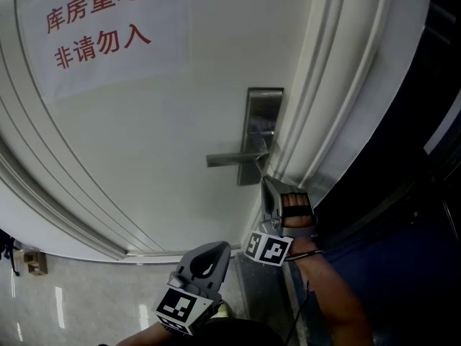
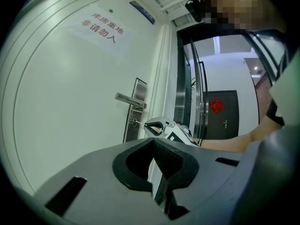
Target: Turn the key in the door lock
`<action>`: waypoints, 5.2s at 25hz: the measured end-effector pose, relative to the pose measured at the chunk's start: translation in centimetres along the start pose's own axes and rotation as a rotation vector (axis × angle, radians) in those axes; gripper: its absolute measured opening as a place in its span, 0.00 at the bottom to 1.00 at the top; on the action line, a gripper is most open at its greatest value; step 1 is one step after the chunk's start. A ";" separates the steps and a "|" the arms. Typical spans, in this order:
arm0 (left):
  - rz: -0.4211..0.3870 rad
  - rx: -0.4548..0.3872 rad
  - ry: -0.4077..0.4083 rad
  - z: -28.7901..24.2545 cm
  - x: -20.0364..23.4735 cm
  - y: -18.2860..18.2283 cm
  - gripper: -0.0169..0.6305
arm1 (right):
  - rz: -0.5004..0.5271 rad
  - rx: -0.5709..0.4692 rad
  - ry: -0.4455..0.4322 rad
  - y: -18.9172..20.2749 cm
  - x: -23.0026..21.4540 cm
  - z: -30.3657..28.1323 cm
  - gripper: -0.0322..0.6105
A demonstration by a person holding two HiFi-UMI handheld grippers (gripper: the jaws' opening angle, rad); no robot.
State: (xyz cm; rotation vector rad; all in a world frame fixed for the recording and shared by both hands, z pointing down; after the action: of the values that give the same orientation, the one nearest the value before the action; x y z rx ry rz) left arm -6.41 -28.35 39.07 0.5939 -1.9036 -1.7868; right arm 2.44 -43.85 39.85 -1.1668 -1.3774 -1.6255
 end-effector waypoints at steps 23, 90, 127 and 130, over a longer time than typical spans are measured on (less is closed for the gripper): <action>0.026 -0.030 -0.032 -0.3 1.3 -0.4 0.03 | 0.109 0.172 -0.043 -0.8 -0.2 -0.9 0.08; 0.054 -0.048 -0.082 0.4 1.5 -0.3 0.03 | 0.201 0.062 0.006 -1.5 0.1 -3.2 0.08; -0.025 -0.116 -0.073 0.5 -7.6 -3.8 0.03 | -1.125 -0.064 -0.374 -0.7 -3.8 14.7 0.07; -0.027 -0.110 -0.074 0.8 -8.6 -3.6 0.03 | -1.197 -0.051 -0.398 0.1 -3.4 15.9 0.07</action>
State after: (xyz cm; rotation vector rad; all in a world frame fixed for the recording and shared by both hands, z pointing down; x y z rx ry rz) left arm -0.01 -22.86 35.11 0.5244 -1.8383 -1.9416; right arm 6.79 -28.42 37.17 -0.6798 -2.6010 -2.2431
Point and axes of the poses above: the fingertips, and each gripper's own axes: z backward along the fingers, x to its left, y out of its underside, the point moved 2 cm from there along z, backward along the fingers, and after that the axes turned 10 degrees about -z, right-handed, at the moved point
